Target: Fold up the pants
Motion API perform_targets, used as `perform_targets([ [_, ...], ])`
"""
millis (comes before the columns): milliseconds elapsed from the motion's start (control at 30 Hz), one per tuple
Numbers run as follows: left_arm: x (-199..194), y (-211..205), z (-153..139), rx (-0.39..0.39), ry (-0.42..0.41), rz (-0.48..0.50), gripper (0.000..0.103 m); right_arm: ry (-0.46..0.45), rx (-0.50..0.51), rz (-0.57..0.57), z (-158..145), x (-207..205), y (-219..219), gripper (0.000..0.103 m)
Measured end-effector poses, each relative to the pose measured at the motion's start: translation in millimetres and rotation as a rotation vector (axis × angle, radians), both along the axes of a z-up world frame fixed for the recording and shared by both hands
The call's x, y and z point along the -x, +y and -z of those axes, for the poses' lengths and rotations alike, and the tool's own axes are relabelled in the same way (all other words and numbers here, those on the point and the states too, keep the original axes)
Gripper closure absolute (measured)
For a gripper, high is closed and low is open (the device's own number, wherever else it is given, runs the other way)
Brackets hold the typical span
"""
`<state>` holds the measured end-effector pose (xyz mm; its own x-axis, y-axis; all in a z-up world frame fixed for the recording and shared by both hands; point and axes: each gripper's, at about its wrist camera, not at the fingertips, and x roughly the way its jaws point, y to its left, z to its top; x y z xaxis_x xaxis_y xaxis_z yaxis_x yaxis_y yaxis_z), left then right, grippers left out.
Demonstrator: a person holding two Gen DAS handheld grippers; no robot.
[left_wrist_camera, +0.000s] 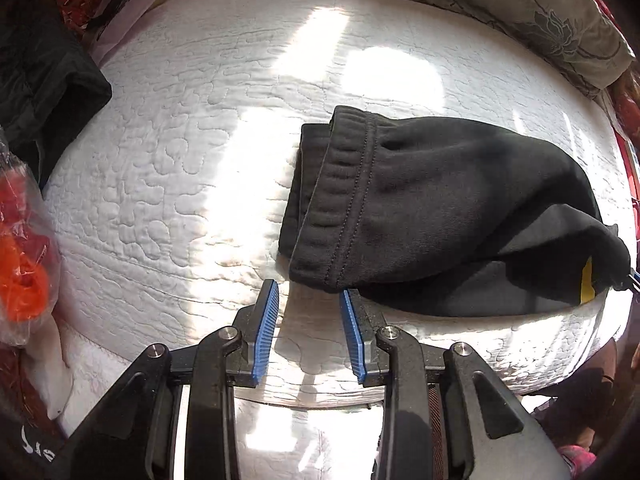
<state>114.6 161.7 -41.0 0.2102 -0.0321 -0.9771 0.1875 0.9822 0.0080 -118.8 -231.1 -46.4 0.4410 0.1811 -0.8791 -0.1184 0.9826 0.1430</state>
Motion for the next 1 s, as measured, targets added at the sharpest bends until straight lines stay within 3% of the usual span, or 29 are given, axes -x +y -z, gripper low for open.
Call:
perform_targets([
  [67, 4, 7, 8, 0.005, 0.018, -0.028, 0.074, 0.007, 0.013, 0.001, 7, 7, 4, 0.076],
  [167, 7, 22, 14, 0.01, 0.044, -0.078, 0.074, 0.036, 0.088, -0.02, 17, 17, 14, 0.065],
  [233, 10, 31, 9, 0.079, 0.054, -0.109, 0.074, 0.04, 0.139, -0.022, 18, 23, 17, 0.062],
  [367, 15, 31, -12, 0.22, 0.03, -0.141, 0.073, 0.014, 0.082, 0.057, 1, 33, 2, 0.057],
  [467, 9, 23, -13, 0.337, 0.051, -0.181, 0.067, -0.007, -0.015, 0.182, -16, 38, -17, 0.043],
  [533, 3, 14, -9, 0.383, 0.071, -0.204, 0.067, -0.002, -0.124, 0.281, -24, 41, -32, 0.041],
  [633, 0, 2, 4, 0.395, 0.099, -0.224, 0.067, 0.065, -0.337, 0.416, -20, 47, -50, 0.032],
  [733, 2, -4, 15, 0.401, 0.121, -0.239, 0.067, 0.165, -0.572, 0.487, 4, 52, -51, 0.031],
  [900, -7, -11, 19, 0.448, 0.138, -0.268, 0.067, 0.244, -0.639, 0.658, 45, 61, -51, 0.031],
  [1000, -12, -12, 18, 0.449, 0.139, -0.283, 0.067, 0.264, -0.702, 0.696, 63, 62, -51, 0.031],
])
